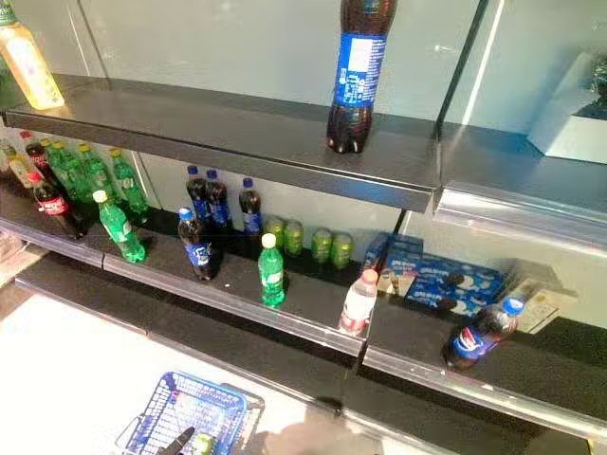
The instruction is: Pick up the drink and place into the basket.
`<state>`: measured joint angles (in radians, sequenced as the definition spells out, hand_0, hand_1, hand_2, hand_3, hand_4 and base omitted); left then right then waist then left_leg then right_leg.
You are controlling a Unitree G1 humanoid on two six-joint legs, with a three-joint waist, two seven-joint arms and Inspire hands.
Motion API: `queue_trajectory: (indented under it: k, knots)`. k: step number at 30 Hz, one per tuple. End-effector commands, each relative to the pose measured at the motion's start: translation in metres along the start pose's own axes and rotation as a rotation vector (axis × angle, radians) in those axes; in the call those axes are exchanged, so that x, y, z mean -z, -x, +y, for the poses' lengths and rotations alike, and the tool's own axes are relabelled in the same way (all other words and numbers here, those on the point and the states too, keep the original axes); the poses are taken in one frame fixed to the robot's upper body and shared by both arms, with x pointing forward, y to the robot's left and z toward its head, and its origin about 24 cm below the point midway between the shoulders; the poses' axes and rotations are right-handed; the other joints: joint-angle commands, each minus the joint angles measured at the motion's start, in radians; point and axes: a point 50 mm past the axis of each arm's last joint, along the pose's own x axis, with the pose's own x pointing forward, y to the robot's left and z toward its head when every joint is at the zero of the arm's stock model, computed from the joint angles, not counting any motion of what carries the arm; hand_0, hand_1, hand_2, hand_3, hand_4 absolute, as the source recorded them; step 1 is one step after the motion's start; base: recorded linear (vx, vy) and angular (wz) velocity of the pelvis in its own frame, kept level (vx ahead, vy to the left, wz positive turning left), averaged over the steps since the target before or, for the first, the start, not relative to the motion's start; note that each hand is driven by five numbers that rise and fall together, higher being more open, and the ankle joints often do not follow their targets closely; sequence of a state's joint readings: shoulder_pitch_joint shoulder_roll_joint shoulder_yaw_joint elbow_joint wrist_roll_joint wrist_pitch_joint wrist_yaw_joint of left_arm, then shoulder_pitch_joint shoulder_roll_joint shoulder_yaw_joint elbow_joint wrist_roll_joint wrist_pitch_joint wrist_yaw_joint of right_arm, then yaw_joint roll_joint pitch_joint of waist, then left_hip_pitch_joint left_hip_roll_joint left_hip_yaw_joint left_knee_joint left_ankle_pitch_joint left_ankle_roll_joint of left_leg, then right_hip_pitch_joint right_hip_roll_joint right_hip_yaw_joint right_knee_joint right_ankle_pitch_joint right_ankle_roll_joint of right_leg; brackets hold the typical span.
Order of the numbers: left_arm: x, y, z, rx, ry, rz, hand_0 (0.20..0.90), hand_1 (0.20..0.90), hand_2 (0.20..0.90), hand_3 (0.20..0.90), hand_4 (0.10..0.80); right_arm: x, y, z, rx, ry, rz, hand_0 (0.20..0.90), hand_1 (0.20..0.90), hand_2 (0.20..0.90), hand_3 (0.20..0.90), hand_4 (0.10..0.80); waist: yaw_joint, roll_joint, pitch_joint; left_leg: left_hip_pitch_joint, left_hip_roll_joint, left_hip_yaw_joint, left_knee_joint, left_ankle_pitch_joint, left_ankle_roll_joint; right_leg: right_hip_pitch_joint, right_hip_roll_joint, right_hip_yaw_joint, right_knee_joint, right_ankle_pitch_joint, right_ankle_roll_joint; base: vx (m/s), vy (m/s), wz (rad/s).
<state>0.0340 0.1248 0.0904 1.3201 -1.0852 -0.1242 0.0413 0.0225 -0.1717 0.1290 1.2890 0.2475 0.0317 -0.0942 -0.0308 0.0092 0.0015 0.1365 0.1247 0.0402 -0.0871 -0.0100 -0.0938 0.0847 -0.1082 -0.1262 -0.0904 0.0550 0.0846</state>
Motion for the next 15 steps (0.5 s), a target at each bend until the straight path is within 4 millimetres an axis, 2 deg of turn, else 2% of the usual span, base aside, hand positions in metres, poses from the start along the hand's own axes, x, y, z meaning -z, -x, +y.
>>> queue_trajectory:
  k: [1,15]
  knots:
    - [-0.0102,-0.0020,-0.0198,0.085,-0.022,-0.027,0.300,0.300,0.300,0.200,0.100,0.0177,0.0007,-0.0060,0.032,-0.001,0.083,0.900,0.900,0.900,0.900,0.800,0.014,-0.021,0.032,-0.023,0.016,0.065,0.000,0.025,0.029,0.010,-0.068,-0.003,0.003,0.026,0.023,0.000,0.000,0.00]
    - [-0.0071,-0.0014,-0.0149,0.088,-0.059,-0.030,0.300,0.300,0.300,0.200,0.100,0.0189,0.0009,-0.0105,0.051,-0.003,0.063,0.900,0.900,0.900,0.900,0.800,0.021,-0.017,0.029,-0.021,0.016,0.068,0.000,0.024,0.031,0.014,-0.069,-0.005,0.003,0.024,0.024,0.000,0.000,0.00]
